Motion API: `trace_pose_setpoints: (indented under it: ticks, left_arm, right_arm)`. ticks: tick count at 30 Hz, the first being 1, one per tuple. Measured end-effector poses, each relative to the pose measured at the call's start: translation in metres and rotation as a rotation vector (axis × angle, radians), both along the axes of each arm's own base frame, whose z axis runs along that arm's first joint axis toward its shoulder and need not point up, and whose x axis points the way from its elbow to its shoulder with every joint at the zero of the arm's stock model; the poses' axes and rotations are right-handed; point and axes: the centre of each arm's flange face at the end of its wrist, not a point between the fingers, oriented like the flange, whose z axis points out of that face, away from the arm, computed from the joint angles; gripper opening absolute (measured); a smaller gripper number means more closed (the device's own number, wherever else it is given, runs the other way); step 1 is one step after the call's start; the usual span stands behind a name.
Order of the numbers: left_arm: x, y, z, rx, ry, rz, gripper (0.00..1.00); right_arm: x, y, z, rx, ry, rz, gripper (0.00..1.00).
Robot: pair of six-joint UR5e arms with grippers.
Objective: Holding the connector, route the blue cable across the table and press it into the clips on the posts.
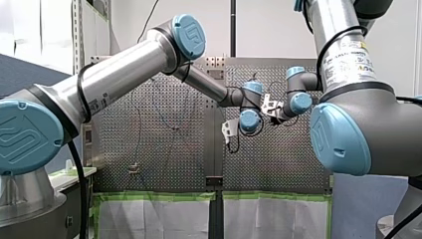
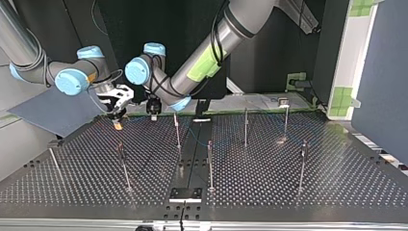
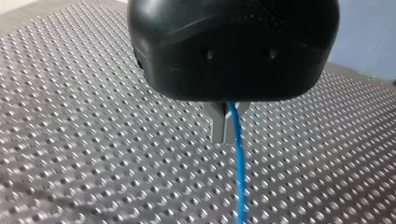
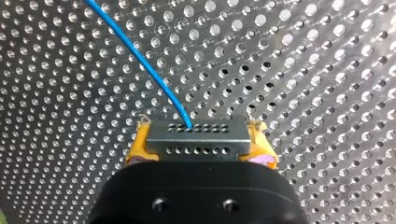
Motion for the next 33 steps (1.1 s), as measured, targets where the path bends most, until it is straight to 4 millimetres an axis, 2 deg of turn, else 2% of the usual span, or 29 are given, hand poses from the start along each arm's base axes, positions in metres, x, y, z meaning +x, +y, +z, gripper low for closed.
trace_pose_setpoints:
  ticks: [6, 14, 23, 33]
  left_arm:
    - [-0.007, -0.001, 0.029, -0.018, -0.010, 0.019, 0.00]
    - [-0.020, 0.006, 0.080, -0.034, -0.028, 0.056, 0.00]
    - [-0.042, 0.001, 0.116, -0.053, -0.048, 0.051, 0.00]
    - [-0.058, -0.001, 0.151, -0.084, -0.077, 0.044, 0.00]
  right_arm:
    - [-0.001, 0.002, 0.015, -0.016, -0.009, -0.001, 0.00]
    - [-0.002, 0.004, 0.060, -0.064, -0.053, 0.004, 0.00]
    - [-0.005, 0.012, 0.110, -0.111, -0.078, 0.004, 0.00]
    - [-0.007, 0.021, 0.144, -0.132, -0.088, 0.003, 0.00]
